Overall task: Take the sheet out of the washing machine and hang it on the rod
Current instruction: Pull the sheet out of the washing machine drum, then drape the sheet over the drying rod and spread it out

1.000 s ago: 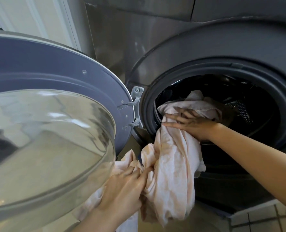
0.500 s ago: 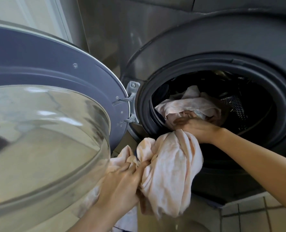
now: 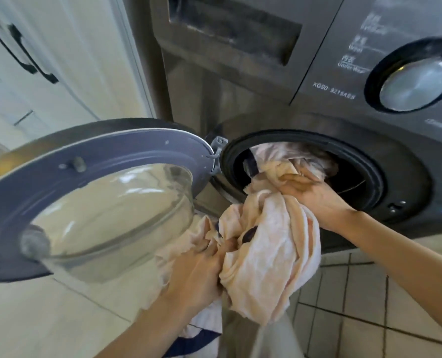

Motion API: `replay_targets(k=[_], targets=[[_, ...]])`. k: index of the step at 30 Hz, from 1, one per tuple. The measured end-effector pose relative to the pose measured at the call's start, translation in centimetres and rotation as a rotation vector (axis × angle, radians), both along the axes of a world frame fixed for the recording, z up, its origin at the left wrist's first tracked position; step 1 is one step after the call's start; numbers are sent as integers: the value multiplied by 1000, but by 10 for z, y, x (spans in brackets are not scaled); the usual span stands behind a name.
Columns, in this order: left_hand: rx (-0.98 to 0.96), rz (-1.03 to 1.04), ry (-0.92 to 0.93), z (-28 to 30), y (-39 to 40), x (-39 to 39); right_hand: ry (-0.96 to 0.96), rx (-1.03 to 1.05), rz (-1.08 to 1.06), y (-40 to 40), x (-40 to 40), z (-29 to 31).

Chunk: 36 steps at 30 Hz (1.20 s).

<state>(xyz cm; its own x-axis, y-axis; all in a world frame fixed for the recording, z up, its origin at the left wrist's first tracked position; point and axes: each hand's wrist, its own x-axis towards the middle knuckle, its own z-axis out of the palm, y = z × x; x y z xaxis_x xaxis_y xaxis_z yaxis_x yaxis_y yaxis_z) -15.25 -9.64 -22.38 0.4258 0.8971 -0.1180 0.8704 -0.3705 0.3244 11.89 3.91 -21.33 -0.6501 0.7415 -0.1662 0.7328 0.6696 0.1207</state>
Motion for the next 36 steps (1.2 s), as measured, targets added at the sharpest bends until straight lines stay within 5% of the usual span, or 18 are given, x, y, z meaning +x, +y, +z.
replay_targets(k=[3,10,18,29,36], targets=[[-59,27,42,44,-11,-13,84,-2,-58,-18,-9,34],[-116,148,190,152,-30,-61,-61,-103,-137,-45,-39,112],[-96,351,296,263,-43,-104,116,-130,-158,-82,-78,223],[-66,475,226,372,-30,-126,281,-213,-267,-93,-104,307],[4,165,203,380,25,-177,362,-242,-492,-98,-138,344]])
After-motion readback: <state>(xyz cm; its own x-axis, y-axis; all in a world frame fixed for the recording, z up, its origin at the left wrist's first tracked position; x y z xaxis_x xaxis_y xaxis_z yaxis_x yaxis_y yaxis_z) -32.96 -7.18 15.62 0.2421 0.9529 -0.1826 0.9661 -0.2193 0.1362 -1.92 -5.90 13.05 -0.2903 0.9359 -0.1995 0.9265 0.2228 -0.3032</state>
